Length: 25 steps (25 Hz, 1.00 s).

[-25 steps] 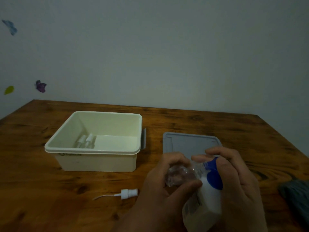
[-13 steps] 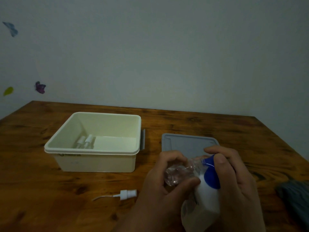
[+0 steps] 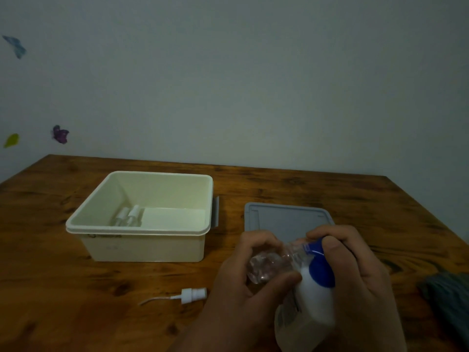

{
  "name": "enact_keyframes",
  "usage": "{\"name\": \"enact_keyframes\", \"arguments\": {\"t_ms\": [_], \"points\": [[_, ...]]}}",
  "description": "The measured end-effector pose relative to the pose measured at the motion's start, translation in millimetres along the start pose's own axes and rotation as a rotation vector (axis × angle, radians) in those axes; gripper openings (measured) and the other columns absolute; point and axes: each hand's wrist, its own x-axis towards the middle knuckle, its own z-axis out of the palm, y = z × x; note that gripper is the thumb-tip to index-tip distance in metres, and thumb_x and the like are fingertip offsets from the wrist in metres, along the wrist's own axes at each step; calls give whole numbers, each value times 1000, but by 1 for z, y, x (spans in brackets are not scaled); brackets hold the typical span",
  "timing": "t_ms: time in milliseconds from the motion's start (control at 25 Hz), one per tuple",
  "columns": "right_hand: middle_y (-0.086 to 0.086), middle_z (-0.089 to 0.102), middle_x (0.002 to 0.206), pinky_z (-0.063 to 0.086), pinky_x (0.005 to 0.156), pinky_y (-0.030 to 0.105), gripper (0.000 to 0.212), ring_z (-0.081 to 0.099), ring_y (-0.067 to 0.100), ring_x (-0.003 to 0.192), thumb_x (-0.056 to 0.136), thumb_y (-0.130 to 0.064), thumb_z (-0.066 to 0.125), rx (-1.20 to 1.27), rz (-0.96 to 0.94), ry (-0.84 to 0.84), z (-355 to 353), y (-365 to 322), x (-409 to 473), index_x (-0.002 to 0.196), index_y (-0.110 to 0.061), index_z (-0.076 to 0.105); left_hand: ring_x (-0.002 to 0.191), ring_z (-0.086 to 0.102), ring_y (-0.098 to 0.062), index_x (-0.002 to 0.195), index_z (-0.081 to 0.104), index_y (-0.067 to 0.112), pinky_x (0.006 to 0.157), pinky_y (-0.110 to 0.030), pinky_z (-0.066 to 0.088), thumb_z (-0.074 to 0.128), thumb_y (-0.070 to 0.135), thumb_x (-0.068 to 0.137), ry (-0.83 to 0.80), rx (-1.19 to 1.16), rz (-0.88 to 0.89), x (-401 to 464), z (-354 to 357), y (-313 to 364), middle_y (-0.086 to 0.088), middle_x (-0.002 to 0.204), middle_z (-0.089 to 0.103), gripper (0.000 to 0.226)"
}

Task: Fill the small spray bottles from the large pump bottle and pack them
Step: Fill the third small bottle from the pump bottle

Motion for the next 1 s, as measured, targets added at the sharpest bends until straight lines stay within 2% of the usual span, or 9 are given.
{"name": "enact_keyframes", "arguments": {"t_ms": [160, 320, 440, 600, 760, 880, 1000], "points": [[-18, 63, 88, 43, 52, 8, 24, 60, 6, 69, 73, -54, 38, 4, -18, 15, 2, 1, -1, 81, -45, 59, 95, 60, 6, 95, 48, 61, 72, -13, 53, 75, 32, 69, 11, 7, 5, 1, 1, -1, 35, 106, 55, 48], [-24, 66, 83, 45, 57, 5, 26, 62, -1, 70, 72, -48, 37, 34, -6, -46, 1, 1, -1, 79, -34, 58, 98, 58, 8, 97, 47, 62, 73, -8, 49, 75, 38, 68, 1, 28, -1, 0, 0, -2, 35, 107, 54, 46], [-18, 70, 86, 47, 59, 7, 27, 65, 1, 72, 70, -47, 39, 60, 12, -52, 0, 1, -1, 78, -32, 60, 97, 59, 7, 94, 49, 61, 73, -10, 50, 78, 24, 75, -3, 9, -23, -3, -2, -2, 34, 106, 56, 51], [-14, 66, 85, 44, 53, 8, 25, 61, 4, 66, 71, -52, 39, 22, -12, -3, 0, 0, 0, 78, -41, 60, 96, 60, 6, 92, 49, 62, 72, -11, 51, 77, 21, 76, 2, -1, -11, -1, 0, 2, 35, 106, 55, 53], [-15, 62, 89, 42, 54, 7, 23, 59, 5, 69, 72, -54, 37, -10, -26, 3, 0, 2, -1, 80, -49, 59, 95, 59, 9, 91, 47, 64, 69, -8, 50, 72, 30, 71, -1, -15, -10, 1, 1, 4, 37, 105, 54, 47], [-15, 62, 89, 42, 54, 7, 25, 60, 6, 70, 74, -53, 38, 5, -41, 3, 1, 4, -1, 83, -44, 59, 96, 59, 7, 93, 47, 64, 70, -9, 50, 71, 42, 66, 2, -23, -18, 2, 0, 3, 36, 106, 54, 42], [-19, 68, 88, 46, 61, 5, 25, 64, 0, 75, 74, -49, 38, 30, -27, -50, 0, 7, 0, 82, -36, 59, 98, 58, 6, 95, 47, 63, 73, -9, 49, 73, 40, 68, -2, 12, -12, 1, 1, -2, 35, 106, 54, 44]]}}
